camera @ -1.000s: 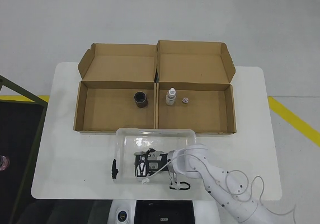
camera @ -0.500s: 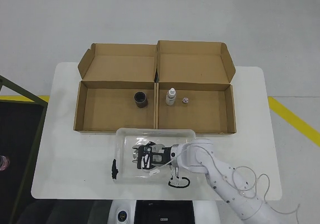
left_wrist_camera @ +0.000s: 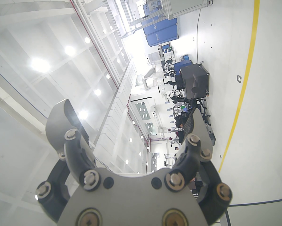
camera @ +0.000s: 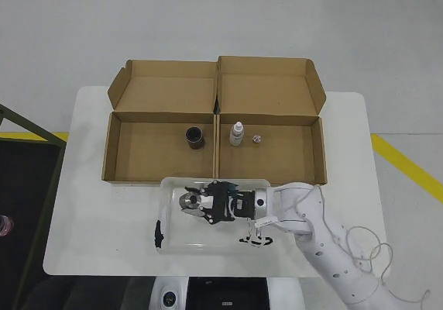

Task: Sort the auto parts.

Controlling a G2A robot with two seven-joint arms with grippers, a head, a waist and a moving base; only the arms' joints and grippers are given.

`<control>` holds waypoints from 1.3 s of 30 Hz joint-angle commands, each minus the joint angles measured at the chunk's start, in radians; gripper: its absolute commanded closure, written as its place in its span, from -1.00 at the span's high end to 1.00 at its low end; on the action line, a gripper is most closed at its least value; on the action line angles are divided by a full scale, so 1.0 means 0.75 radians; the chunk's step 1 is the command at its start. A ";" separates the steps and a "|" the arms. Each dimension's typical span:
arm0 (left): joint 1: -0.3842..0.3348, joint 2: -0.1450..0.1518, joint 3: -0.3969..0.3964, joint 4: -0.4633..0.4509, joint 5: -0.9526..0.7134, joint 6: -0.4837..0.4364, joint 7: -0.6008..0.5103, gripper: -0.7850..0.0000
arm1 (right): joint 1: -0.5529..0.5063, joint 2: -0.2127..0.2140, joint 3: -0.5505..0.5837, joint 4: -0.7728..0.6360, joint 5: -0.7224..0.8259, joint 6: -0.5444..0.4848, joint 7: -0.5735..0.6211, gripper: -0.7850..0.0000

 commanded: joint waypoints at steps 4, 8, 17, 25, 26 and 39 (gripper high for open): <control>0.000 0.000 0.000 0.000 0.000 0.000 0.000 1.00 | -0.015 0.016 0.098 -0.038 0.102 -0.002 -0.036 -1.00; 0.000 0.000 0.000 0.000 0.000 0.000 0.000 1.00 | -0.030 0.027 0.159 -0.065 0.179 -0.002 -0.049 -1.00; 0.000 0.000 0.000 0.000 0.000 0.000 0.000 1.00 | -0.052 0.040 0.220 -0.089 0.289 0.049 -0.063 -1.00; 0.000 0.000 0.000 0.000 0.000 0.000 0.000 1.00 | -0.024 0.038 0.196 -0.053 0.309 0.096 -0.059 -1.00; 0.000 0.000 0.000 0.000 0.000 0.000 0.000 1.00 | -0.018 0.038 0.189 -0.048 0.303 0.104 -0.055 -1.00; 0.000 0.000 0.000 0.000 0.000 0.000 0.000 1.00 | 0.117 0.012 0.018 0.054 0.146 0.195 0.023 -1.00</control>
